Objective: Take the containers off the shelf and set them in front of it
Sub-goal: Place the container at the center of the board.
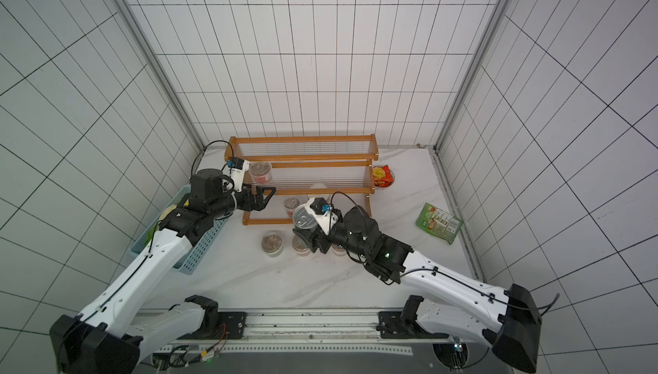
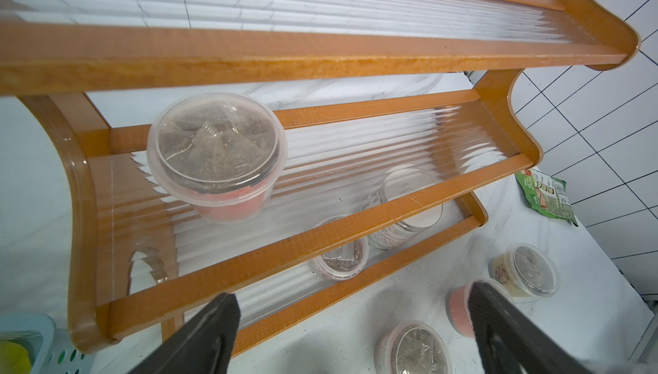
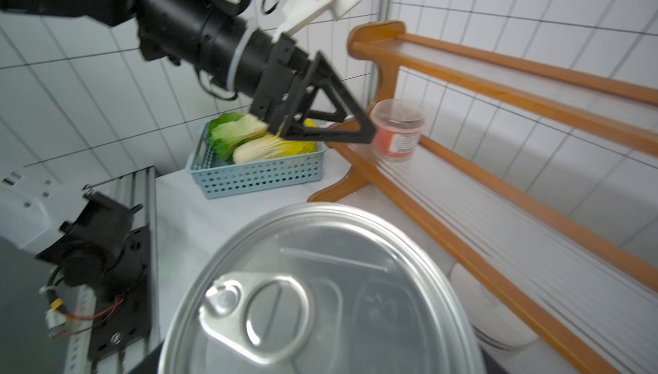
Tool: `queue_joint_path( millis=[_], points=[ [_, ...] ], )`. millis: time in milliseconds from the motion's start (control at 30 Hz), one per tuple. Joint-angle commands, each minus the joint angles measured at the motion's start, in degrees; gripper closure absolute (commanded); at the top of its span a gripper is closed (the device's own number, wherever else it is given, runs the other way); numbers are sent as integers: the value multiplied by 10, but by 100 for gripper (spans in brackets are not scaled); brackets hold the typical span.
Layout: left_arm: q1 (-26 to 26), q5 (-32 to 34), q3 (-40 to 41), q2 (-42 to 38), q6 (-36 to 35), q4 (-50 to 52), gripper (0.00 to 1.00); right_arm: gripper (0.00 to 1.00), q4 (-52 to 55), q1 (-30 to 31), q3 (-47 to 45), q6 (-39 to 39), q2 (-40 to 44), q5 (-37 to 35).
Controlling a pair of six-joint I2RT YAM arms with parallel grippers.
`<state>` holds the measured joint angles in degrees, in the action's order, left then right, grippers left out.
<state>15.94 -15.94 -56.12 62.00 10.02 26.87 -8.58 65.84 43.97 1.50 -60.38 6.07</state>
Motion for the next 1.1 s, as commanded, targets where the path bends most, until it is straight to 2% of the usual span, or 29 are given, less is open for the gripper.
queue_joint_path(
  millis=[0,267,567,933,1067],
  points=[
    [-4,-7,-3,2,-7,-8,1,33,-46,47,-5,17,-38,26],
    [-7,-17,-14,13,-11,-6,2,33,-218,87,2,11,-220,117],
    [-9,-26,-21,20,-20,5,1,32,-313,111,20,12,-361,139],
    [-9,-23,-14,17,-22,9,2,26,-358,132,14,37,-431,109],
    [-9,-25,-13,20,-23,8,1,18,-356,134,-2,51,-427,91]
  ],
)
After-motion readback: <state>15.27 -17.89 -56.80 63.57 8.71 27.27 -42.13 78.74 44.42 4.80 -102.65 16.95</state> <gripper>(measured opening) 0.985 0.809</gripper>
